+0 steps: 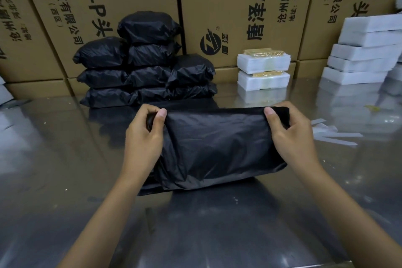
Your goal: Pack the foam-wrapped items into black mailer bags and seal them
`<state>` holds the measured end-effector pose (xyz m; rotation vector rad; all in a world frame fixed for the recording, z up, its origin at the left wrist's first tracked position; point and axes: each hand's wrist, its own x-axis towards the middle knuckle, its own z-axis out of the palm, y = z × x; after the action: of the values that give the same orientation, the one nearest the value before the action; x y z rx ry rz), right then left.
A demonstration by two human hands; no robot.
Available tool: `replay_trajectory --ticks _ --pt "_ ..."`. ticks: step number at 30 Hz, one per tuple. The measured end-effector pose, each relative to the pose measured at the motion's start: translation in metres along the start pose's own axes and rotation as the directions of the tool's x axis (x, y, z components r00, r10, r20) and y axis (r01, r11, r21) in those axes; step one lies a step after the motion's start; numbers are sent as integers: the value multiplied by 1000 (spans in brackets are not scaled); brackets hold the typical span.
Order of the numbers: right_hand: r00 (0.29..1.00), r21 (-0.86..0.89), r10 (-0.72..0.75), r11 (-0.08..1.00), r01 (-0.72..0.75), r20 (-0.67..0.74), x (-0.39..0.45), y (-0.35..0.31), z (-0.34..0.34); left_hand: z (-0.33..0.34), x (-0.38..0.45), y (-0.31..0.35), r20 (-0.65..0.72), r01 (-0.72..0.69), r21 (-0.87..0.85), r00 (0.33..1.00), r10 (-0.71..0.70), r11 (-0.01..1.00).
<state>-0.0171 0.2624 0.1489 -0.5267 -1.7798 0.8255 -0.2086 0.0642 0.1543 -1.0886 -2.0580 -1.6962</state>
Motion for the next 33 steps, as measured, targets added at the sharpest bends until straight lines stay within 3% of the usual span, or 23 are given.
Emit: replay_trajectory --ticks 3,6,8,11,15,20,24,27,29,31,33 --pt "996 -243 71 968 -57 48 16 3 14 11 5 -4 -35 51 241 998 -43 969" --pt "922 -406 331 885 -229 202 33 15 32 24 13 -16 -6 187 503 977 -213 844" --pt "850 -366 452 865 -345 268 35 24 42 35 13 -28 30 244 594 945 -325 766" --pt "781 -199 555 832 -518 288 29 35 52 52 7 -44 53 296 588 915 -401 753" --pt "820 -159 508 861 -482 265 20 49 57 58 1 -53 22 333 557 910 -414 761" --pt "868 -158 445 894 -419 221 15 55 58 57 -4 -55 22 335 484 919 -394 809" --pt "865 -402 453 849 -344 217 29 48 50 52 -3 -57 42 338 367 925 -378 867" --pt "952 -435 289 873 -220 99 49 20 45 38 5 -60 114 533 53 837 -535 845" --pt "993 -362 102 930 -72 65 62 -7 54 29 8 -61 250 680 -165 730 -636 714" --pt "983 -199 44 980 -9 176 69 -33 79 23 10 -62 368 723 -266 687 -626 638" --pt "915 -53 72 997 -56 397 65 -50 113 20 13 -60 409 703 -353 710 -574 618"
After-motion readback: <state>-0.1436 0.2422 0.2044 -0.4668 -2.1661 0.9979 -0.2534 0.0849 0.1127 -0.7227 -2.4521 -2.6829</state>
